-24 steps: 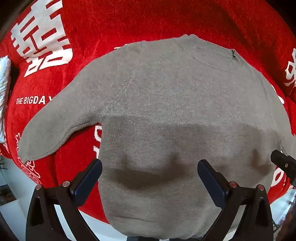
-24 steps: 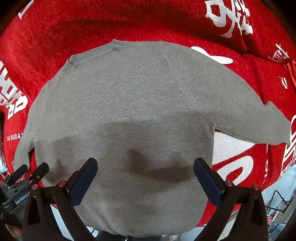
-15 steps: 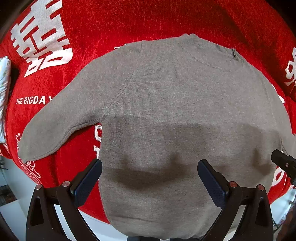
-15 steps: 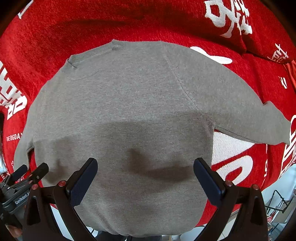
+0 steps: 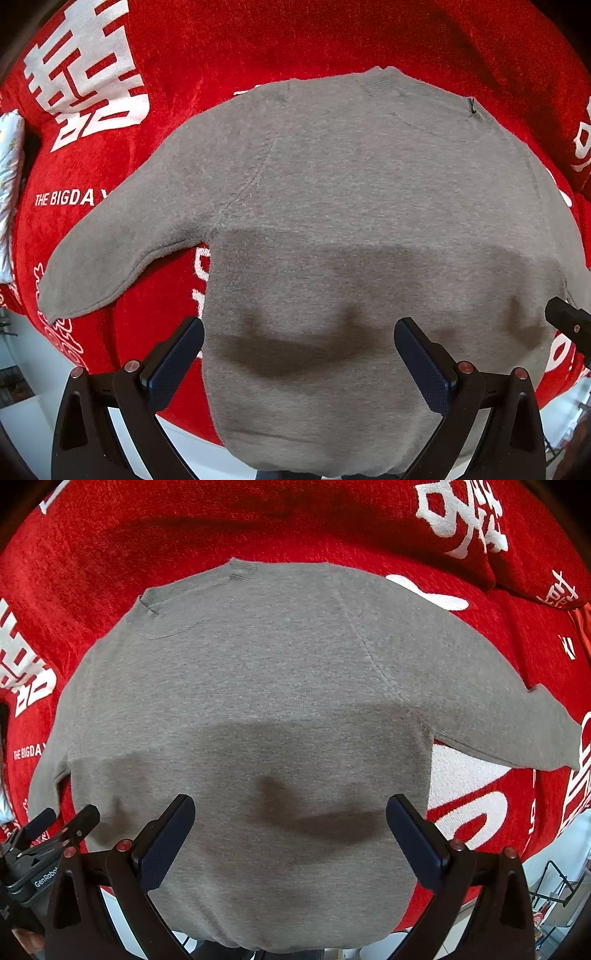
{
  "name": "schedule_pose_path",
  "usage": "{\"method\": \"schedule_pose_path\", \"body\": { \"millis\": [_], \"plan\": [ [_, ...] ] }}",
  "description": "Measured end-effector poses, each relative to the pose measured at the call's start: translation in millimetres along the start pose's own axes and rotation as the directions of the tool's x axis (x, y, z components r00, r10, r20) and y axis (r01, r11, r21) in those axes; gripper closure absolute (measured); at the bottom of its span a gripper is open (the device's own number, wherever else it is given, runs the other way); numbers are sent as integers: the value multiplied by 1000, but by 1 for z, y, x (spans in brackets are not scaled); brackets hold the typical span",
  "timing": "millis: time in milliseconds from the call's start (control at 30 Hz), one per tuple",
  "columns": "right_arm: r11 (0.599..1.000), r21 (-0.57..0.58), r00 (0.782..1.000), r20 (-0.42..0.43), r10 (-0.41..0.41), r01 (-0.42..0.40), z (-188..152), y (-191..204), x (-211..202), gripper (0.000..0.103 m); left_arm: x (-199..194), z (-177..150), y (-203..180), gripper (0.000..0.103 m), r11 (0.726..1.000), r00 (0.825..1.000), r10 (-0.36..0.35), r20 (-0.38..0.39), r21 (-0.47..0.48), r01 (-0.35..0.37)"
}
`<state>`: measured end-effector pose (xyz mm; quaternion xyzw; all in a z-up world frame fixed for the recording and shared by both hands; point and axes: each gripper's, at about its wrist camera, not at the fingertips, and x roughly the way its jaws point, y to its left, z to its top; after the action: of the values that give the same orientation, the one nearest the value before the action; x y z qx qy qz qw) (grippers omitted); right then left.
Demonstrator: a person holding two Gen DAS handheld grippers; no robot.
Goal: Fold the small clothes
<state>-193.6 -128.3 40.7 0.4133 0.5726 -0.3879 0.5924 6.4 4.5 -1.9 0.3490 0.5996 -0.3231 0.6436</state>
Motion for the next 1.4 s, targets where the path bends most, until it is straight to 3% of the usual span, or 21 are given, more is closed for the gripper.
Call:
{"method": "schedule_pose_path", "body": {
  "millis": [967, 1400],
  "plan": [
    [1000, -4, 1000, 1, -3, 3, -2, 5, -1, 0, -1, -1, 3, 0, 999, 999, 33, 8, -3, -33],
    [1000, -5, 1000, 2, -3, 3, -3, 9, 1, 0, 1, 1, 4, 0, 1000, 1000, -2, -3, -8, 1]
  ]
}}
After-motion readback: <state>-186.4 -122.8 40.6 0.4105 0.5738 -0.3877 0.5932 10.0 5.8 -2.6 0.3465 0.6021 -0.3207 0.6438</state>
